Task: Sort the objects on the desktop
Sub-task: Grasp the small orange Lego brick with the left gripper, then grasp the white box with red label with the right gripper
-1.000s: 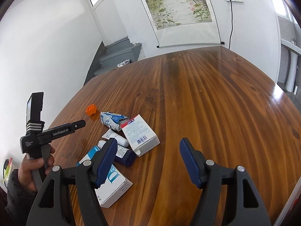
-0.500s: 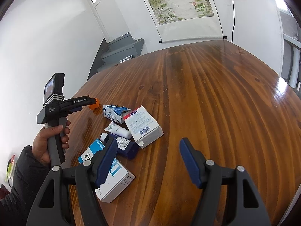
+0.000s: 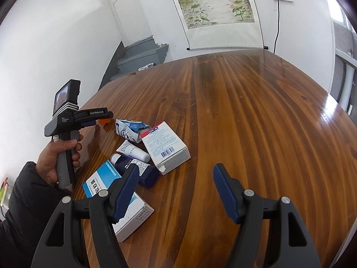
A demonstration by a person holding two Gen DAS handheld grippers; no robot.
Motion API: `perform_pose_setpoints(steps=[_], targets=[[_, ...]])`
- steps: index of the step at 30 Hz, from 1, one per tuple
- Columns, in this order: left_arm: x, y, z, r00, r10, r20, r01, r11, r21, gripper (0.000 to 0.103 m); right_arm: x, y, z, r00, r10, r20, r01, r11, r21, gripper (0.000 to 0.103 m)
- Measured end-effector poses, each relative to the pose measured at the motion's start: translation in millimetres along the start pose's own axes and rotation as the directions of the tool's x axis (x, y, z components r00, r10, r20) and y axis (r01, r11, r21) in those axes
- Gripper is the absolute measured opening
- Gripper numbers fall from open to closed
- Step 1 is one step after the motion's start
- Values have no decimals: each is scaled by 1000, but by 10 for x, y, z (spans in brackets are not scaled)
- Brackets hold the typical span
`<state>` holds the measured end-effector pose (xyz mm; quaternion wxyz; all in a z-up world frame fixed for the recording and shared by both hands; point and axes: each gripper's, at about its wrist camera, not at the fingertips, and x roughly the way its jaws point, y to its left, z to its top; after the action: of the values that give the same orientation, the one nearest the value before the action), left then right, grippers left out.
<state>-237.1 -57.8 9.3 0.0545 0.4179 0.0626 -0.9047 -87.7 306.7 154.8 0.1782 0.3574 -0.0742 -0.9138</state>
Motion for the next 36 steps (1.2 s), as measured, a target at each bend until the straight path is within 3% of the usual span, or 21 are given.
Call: perform_pose_setpoints(steps=[2, 6, 7, 18, 24, 31, 33, 36], targets=[[-9, -5, 0, 1000, -9, -1, 9, 1000, 7, 66, 10, 9, -7, 1000, 7, -3, -7, 1000, -5, 73], [-28, -25, -3, 1000, -15, 3, 15, 999, 30, 38, 51, 18, -21, 1000, 1, -10, -1, 1000, -15, 73], [-34, -21, -8, 1000, -17, 4, 17, 999, 33, 37, 58, 10, -20, 1000, 1, -11, -1, 1000, -13, 73], [-150, -32, -99, 999, -51, -1, 51, 998, 35, 37, 394, 39, 222, 998, -7, -66, 5, 999, -34, 73], [-301, -23, -207, 999, -53, 8, 53, 998, 28, 37, 720, 215, 407, 995, -32, -92, 21, 992, -123, 73], [-524, -68, -256, 998, -62, 31, 61, 998, 29, 37, 958, 356, 394, 988, -81, -128, 54, 978, -199, 72], [-596, -112, -268, 997, -69, 40, 68, 997, 41, 37, 956, 364, 388, 988, -93, -122, 66, 975, -210, 61], [-737, -182, -299, 995, -82, 60, 79, 995, 56, 37, 955, 351, 376, 987, -97, -126, 69, 975, -209, 56]])
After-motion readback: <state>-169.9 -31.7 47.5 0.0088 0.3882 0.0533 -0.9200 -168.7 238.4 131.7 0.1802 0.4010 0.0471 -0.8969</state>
